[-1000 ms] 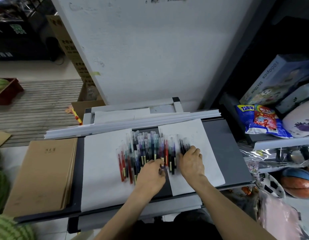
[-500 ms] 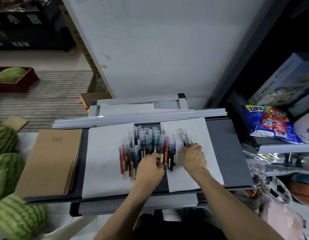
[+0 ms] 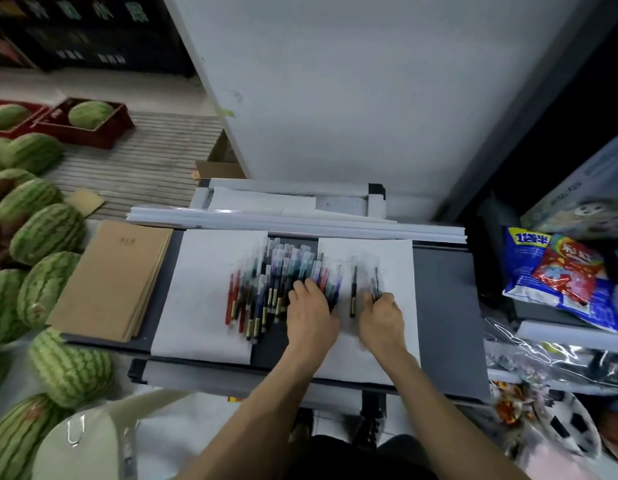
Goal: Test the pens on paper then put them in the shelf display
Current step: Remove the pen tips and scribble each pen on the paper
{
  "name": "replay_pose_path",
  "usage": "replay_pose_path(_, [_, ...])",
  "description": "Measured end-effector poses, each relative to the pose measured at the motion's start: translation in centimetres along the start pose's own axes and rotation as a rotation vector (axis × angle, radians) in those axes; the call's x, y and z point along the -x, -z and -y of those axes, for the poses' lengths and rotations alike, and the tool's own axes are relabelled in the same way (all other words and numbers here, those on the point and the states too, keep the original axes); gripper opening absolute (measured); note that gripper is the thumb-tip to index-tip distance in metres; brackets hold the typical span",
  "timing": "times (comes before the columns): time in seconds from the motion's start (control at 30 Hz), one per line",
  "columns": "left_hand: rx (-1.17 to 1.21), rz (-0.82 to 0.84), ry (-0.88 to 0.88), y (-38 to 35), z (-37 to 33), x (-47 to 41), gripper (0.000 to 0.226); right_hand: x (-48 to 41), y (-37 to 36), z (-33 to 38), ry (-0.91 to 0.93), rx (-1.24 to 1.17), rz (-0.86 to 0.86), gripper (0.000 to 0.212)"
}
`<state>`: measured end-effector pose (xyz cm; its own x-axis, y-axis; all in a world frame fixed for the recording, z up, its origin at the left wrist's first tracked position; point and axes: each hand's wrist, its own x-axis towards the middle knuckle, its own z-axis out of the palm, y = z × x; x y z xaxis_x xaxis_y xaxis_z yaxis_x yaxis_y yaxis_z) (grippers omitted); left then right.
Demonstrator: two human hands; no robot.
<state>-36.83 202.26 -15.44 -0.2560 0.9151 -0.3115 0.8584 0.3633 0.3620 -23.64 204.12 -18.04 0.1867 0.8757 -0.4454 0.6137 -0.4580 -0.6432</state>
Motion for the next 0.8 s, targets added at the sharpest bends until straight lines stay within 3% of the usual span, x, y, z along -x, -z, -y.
replay_pose_path(0.47, [-0.090, 0.031, 0.073, -0.7, -2.2, -1.5, 0.070, -1.0, 2.4, -0.1, 0.051, 0.023, 0.153, 0.032])
replay_pose_path(0.67, [-0.218, 0.039, 0.055, -0.9, -2.7, -2.1, 0.032, -1.1, 2.7, -0.9, 0.063, -0.009, 0.185, 0.030])
replay_pose_path(0.8, [-0.223, 0.013, 0.050, -0.9, -2.3, -2.3, 0.027, -1.2, 2.9, -1.0, 0.067, -0.034, 0.188, 0.029])
